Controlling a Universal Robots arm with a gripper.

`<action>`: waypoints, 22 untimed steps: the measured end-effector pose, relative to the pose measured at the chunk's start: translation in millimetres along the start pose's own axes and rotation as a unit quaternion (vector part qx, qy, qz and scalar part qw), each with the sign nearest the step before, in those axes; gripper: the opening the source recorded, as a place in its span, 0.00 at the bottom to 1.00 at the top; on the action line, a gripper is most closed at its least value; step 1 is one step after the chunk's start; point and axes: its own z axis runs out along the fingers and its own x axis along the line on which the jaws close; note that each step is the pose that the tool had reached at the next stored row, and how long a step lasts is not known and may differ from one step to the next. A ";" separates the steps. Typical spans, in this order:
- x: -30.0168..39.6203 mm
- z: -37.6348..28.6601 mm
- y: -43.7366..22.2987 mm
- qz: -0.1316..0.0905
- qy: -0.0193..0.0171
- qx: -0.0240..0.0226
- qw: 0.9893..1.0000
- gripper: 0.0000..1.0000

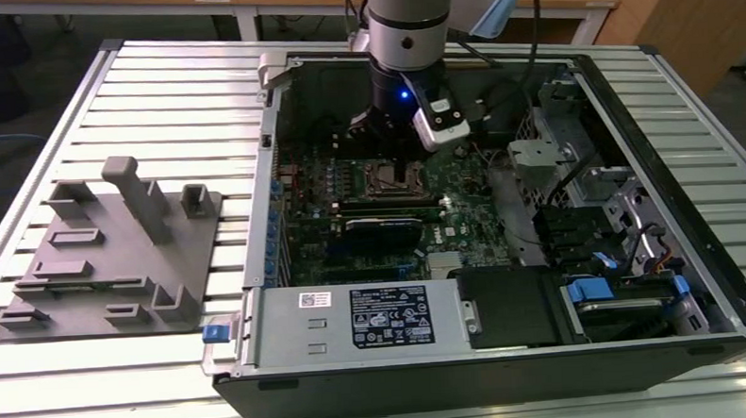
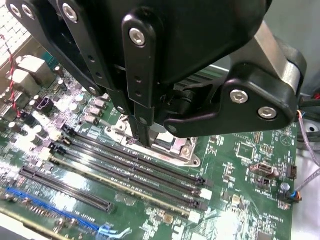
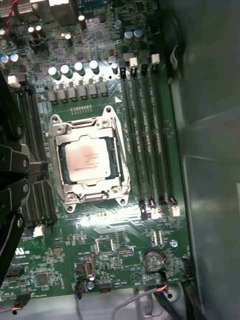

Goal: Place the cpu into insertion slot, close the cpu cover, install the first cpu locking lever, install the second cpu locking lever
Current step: 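Install the second cpu locking lever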

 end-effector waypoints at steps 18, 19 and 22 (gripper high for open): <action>4.7 3.9 -10.0 -0.025 -0.001 -0.002 1.000 0.10; 5.2 4.4 -10.4 -0.026 -0.001 -0.002 1.000 0.10; 6.7 5.7 -11.3 -0.030 -0.001 -0.002 1.000 0.10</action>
